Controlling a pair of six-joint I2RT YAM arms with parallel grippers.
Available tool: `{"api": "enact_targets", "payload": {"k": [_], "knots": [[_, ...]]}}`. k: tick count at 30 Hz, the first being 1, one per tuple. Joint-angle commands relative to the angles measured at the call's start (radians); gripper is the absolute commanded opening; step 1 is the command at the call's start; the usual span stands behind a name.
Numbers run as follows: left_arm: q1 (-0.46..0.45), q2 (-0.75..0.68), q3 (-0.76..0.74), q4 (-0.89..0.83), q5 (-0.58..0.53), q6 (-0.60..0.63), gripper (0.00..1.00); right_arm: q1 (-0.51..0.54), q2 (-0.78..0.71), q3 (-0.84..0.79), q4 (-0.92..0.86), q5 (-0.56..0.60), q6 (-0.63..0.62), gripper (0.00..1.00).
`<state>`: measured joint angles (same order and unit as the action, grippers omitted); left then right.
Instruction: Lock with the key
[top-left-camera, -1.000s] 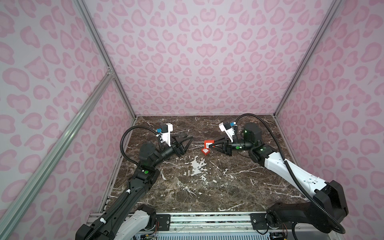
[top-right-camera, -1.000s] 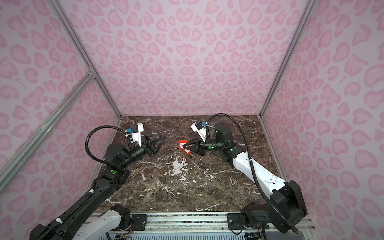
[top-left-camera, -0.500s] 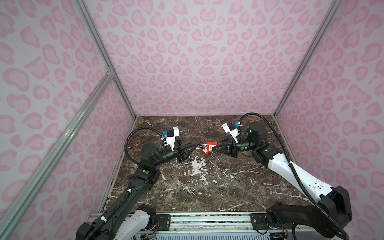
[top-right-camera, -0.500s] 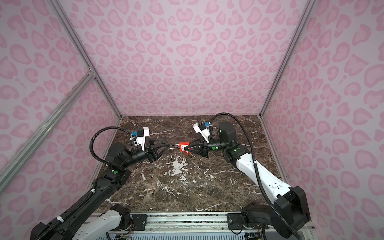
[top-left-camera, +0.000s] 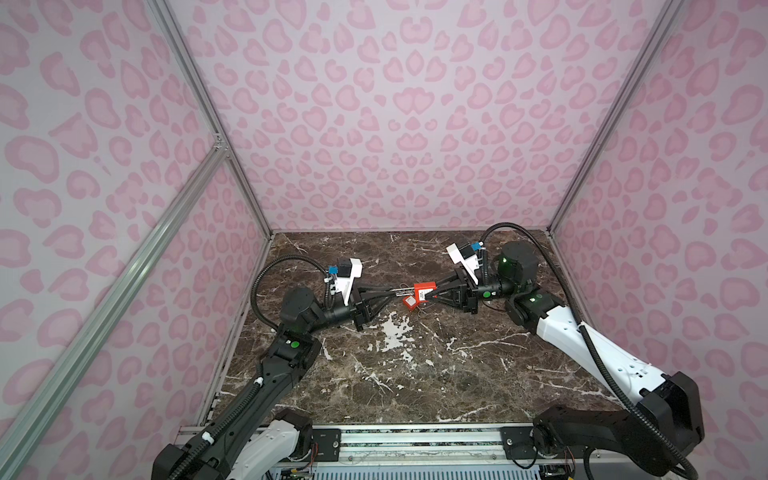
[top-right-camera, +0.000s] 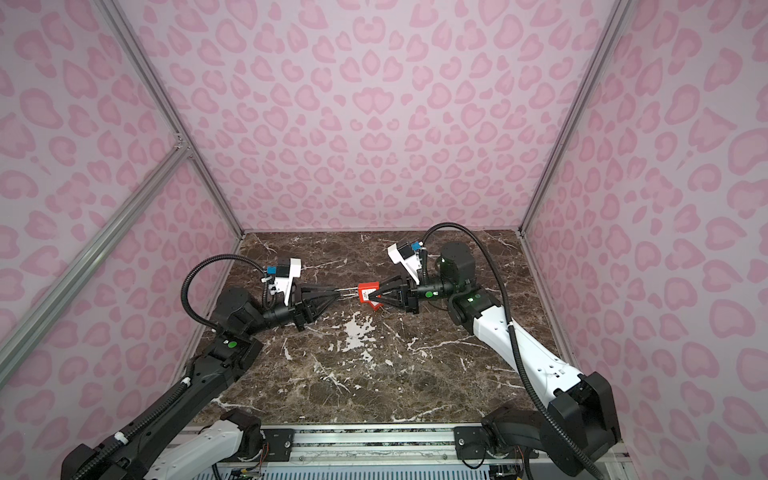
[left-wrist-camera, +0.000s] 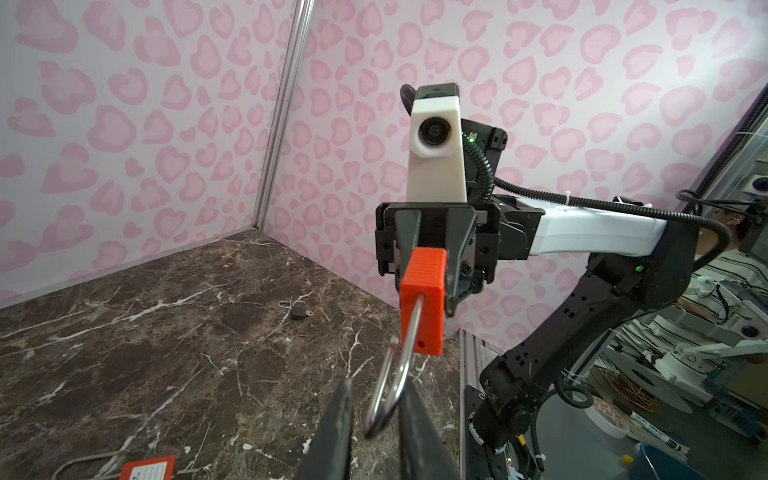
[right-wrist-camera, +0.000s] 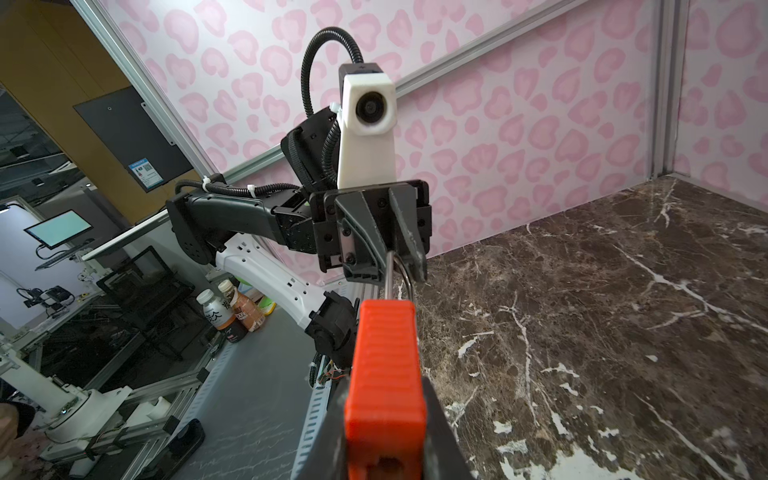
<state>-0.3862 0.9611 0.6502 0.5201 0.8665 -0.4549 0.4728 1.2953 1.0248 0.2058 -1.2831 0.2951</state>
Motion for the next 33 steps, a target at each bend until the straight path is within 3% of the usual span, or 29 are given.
{"api": "enact_targets", "payload": {"k": [1,8,16,31,33], "knots": [[0.001,0.003,0.009,0.022,0.018,-0.028,0.16,0.0,0.007,0.006,0.046,-0.025,0.004,0.02],[0.001,0.012,0.026,0.022,0.028,-0.092,0.07,0.0,0.012,-0.003,0.036,-0.023,-0.011,0.02],[0.001,0.026,0.034,0.012,0.04,-0.106,0.04,0.004,0.024,0.006,0.04,-0.022,-0.002,0.02],[-0.006,0.062,0.06,0.015,0.065,-0.144,0.03,0.05,0.085,0.003,0.198,0.001,0.111,0.02],[-0.007,0.049,0.056,0.011,0.046,-0.139,0.07,0.045,0.086,0.003,0.195,0.002,0.112,0.02]]}}
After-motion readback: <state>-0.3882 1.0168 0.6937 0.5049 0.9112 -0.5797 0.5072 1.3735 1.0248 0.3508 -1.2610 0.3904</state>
